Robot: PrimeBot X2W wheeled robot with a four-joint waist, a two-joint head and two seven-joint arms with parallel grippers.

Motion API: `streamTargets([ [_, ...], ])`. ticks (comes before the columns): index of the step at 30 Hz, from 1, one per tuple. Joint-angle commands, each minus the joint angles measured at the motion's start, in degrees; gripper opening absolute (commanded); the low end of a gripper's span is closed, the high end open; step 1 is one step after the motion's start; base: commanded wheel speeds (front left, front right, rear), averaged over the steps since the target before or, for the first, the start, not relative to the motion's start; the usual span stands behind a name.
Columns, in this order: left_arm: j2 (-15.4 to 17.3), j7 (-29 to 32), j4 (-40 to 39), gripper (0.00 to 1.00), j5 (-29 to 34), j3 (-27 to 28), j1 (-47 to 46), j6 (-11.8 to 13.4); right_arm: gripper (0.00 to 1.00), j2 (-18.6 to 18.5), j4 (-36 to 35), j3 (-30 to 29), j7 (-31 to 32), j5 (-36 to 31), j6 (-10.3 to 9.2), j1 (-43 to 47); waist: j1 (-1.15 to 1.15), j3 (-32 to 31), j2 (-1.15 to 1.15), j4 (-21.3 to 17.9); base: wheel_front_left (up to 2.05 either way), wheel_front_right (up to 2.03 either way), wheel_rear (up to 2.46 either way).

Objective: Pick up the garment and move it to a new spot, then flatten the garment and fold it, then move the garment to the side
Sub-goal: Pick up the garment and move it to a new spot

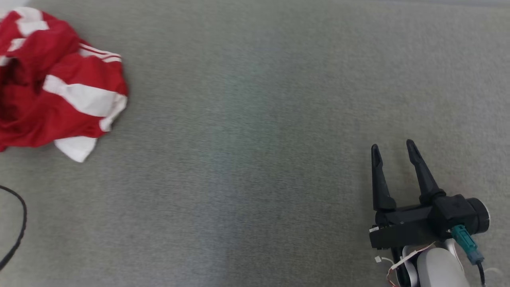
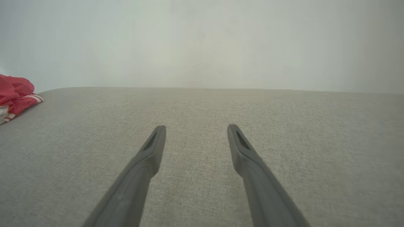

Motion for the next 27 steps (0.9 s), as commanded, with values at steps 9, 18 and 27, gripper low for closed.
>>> streamTargets([
  [9, 3.2, 4.6, 12.9, 1.00, -4.2, -1.8, -5.4, -1.5, 1.00, 0.1, -2.3, -0.7, 0.0, -1.3, -0.12, -0.2, -0.02, 6.4, -0.01, -5.7, 0.00, 0.00, 0.00],
  [18, 5.3, 17.3, 20.1, 1.00, -11.5, -10.4, -8.0, -1.9, 1.00, 0.1, -2.8, -0.4, 0.0, -2.1, -0.12, 0.2, -0.02, 6.3, -0.01, -5.8, 0.00, 0.00, 0.00],
  [27, 7.6, 31.9, 23.2, 0.38, -18.3, -17.9, -8.4, -1.9, 1.00, 0.1, -2.5, 0.2, 0.0, -2.0, -0.12, 0.8, -0.02, 5.4, -0.01, -6.3, 0.00, 0.00, 0.00],
])
